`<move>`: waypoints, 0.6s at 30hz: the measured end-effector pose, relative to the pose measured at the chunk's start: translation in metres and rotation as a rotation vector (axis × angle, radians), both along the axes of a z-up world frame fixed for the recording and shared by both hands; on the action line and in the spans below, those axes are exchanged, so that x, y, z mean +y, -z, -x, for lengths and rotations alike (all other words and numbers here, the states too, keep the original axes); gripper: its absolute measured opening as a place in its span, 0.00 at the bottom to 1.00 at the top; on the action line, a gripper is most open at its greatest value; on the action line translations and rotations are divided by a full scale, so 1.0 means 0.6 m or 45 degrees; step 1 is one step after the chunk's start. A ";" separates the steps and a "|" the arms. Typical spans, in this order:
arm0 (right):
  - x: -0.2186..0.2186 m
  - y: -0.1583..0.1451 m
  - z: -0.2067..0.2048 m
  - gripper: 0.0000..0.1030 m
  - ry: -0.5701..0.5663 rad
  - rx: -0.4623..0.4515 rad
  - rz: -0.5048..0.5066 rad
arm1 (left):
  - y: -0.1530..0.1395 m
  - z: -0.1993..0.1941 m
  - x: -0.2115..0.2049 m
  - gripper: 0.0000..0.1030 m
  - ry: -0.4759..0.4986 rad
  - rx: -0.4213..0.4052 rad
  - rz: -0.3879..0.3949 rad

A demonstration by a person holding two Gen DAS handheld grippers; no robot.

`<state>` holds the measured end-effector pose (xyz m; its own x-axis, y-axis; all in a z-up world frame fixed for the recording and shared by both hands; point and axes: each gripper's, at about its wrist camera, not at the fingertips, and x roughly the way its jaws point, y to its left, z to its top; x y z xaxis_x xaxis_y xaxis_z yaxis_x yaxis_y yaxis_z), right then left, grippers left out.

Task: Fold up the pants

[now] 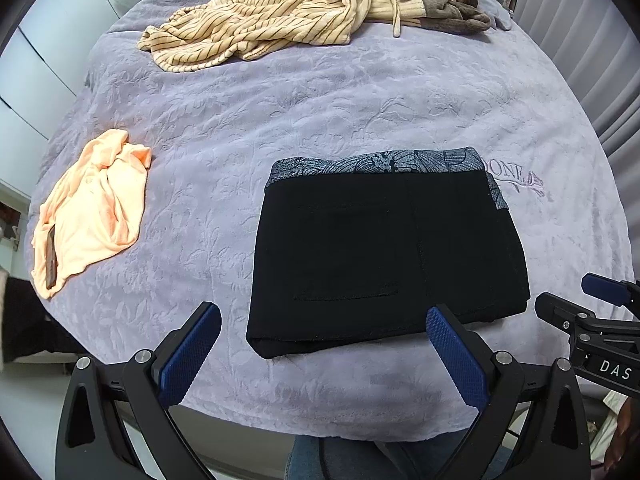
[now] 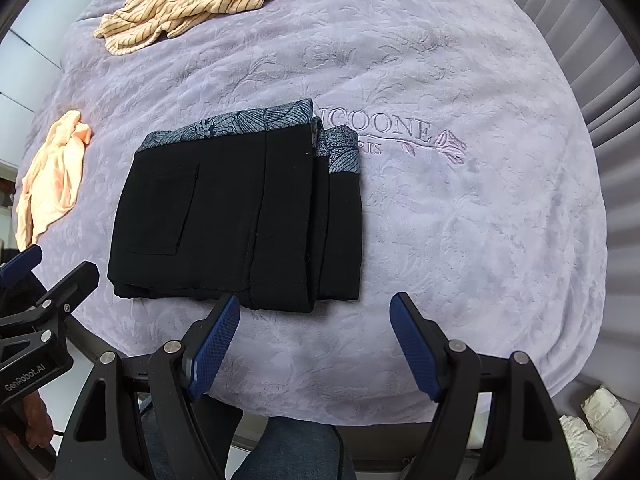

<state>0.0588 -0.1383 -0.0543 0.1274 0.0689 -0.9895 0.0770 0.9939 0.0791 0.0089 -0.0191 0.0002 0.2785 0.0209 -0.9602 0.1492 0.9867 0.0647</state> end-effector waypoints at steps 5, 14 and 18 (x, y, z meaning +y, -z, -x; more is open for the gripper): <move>0.001 -0.001 0.000 0.78 -0.003 -0.001 0.002 | 0.000 0.002 0.000 1.00 -0.002 0.003 -0.003; 0.004 -0.004 0.000 0.78 -0.021 -0.004 0.006 | 0.001 0.006 -0.006 1.00 0.001 0.004 -0.014; 0.004 -0.005 -0.001 0.78 -0.025 -0.009 0.018 | 0.002 0.008 -0.011 1.00 0.000 0.008 -0.019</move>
